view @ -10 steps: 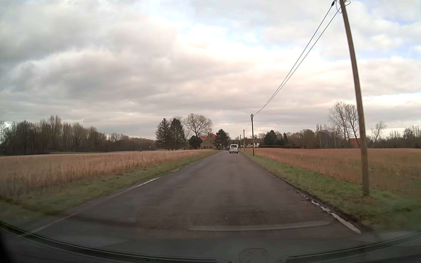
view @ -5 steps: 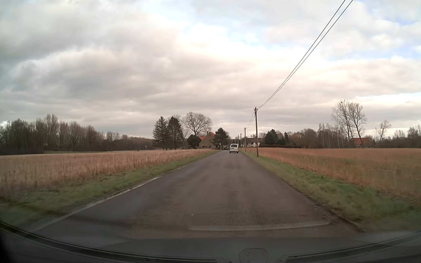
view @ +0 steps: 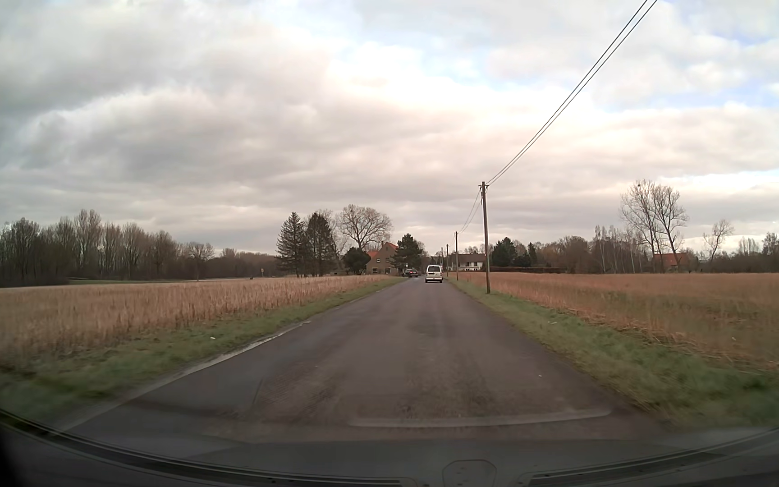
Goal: Follow the waypoints while adhering to traffic rules and regulations
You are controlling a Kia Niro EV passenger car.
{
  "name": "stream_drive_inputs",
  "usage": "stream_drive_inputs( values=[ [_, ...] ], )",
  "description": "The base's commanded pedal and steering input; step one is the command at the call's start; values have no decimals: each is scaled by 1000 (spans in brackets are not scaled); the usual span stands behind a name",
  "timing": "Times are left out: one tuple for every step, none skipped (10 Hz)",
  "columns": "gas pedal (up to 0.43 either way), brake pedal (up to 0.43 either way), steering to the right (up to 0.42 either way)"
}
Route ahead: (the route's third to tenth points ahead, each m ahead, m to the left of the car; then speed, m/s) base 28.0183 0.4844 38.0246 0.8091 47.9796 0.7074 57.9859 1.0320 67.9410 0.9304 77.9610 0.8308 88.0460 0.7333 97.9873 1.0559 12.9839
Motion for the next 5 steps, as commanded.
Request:
stream_drive_inputs(
  values=[
    [157, 0, 2],
    [157, 0, 2],
    [157, 0, 2],
    [157, 0, 2],
    [157, 0, 2]
  ],
)
